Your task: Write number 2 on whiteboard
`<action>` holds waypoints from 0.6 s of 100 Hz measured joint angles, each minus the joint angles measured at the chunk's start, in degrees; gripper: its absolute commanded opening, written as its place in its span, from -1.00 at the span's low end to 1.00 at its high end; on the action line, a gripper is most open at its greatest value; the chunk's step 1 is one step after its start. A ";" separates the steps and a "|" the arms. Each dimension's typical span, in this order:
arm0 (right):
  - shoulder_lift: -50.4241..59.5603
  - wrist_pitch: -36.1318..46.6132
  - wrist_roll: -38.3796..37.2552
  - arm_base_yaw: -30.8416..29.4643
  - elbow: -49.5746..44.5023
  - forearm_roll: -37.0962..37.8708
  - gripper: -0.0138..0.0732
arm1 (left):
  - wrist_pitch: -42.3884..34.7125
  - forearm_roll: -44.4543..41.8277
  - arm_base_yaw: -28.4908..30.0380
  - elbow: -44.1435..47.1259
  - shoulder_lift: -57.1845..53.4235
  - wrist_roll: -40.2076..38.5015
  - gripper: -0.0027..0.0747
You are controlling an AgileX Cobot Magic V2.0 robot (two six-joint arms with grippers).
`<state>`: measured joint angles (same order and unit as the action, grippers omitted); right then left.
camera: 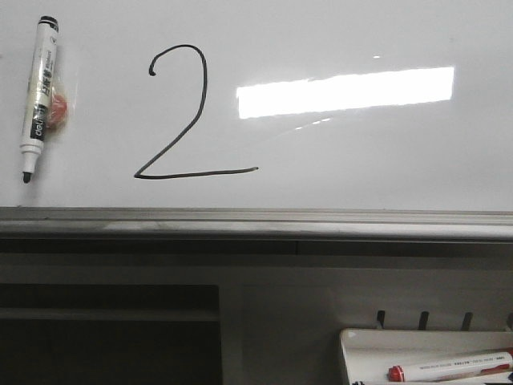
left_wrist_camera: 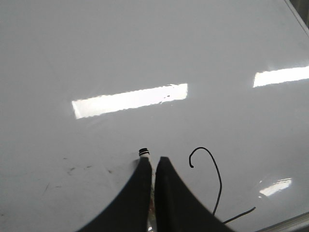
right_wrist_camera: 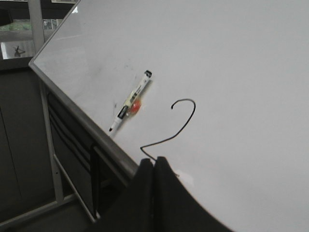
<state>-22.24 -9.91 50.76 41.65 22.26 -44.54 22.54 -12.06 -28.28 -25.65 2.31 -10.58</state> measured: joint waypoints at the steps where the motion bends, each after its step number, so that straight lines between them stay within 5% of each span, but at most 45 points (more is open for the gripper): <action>1: 0.30 -0.15 0.00 0.00 -0.28 0.00 -0.82 | 0.14 -0.12 0.00 0.00 -0.14 0.00 -0.98; 60: 5.11 -2.58 0.00 0.00 -9.85 0.00 -0.82 | 0.95 0.36 0.09 0.00 -1.05 0.15 -0.98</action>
<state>-17.14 -12.50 50.76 41.65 12.40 -44.54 23.49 -11.70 -28.19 -25.65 1.27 -10.44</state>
